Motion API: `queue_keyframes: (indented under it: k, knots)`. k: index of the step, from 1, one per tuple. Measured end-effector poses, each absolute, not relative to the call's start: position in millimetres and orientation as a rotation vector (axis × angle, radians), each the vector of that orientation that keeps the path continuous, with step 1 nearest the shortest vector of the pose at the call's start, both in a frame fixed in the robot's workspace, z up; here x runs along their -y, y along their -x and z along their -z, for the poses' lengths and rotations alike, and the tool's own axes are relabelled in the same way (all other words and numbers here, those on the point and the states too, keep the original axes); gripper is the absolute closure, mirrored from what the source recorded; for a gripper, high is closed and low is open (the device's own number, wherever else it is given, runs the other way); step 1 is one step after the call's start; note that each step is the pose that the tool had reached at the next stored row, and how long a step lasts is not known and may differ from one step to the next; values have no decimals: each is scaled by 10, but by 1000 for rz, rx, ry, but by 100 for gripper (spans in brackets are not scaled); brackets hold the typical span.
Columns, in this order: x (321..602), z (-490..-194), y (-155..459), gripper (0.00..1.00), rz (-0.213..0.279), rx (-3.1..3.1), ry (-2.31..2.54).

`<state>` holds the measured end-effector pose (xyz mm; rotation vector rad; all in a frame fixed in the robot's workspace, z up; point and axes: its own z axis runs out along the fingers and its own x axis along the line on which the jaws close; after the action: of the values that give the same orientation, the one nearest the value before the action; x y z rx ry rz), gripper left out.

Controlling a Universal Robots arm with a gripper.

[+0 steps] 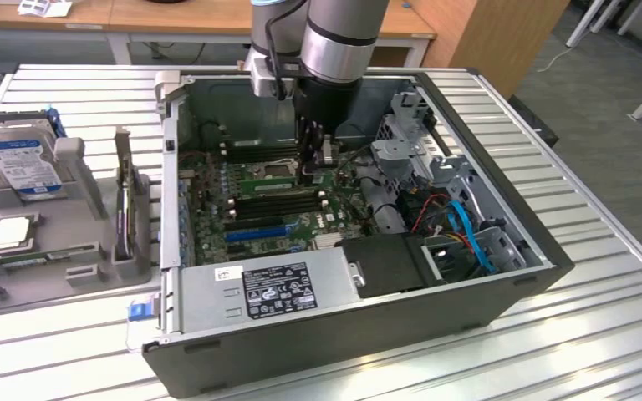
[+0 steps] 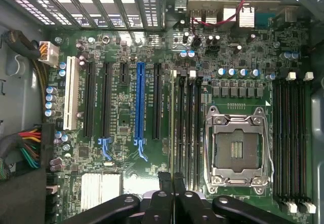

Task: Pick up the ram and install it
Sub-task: 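Insert the ram into the slot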

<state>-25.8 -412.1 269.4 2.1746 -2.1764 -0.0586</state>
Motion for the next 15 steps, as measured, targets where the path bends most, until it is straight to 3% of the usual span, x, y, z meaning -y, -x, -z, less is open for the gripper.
queue_keyframes:
  k: [15]
  knots:
    - [4122,-2450,265,88,55,2175,-2173]
